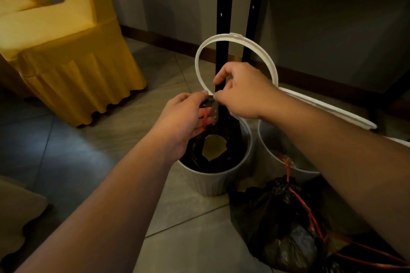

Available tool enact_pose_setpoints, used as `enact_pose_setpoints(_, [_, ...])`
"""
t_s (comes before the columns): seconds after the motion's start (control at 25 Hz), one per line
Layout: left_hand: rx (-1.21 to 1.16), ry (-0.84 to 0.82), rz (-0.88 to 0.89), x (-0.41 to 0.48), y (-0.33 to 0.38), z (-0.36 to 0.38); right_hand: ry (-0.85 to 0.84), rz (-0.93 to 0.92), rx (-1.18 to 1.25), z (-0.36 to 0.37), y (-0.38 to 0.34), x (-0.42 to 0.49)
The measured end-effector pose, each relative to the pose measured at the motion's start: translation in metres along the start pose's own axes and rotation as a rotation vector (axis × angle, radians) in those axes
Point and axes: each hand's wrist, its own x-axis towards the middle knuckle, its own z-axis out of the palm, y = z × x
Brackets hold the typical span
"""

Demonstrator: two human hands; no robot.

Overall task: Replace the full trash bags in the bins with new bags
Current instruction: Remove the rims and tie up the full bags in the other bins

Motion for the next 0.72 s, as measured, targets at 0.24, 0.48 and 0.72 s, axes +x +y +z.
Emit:
enact_pose_setpoints(0.24, [-0.145, -0.045, 0.032, -0.006, 0.013, -0.007, -0.161, -0.125, 0.313, -0.011, -0.02, -0.018])
enact_pose_setpoints(0.48, [-0.323, -0.046, 0.019, -0.006, 0.024, -0.02, 0.078, -0.169, 0.267, 0.003, 0.012, -0.015])
enact_pose_setpoints(0.72, [-0.148, -0.136, 0.038, -0.01, 0.027, -0.018, -0.25, -0.154, 0.446, 0.063, 0.047, -0.004])
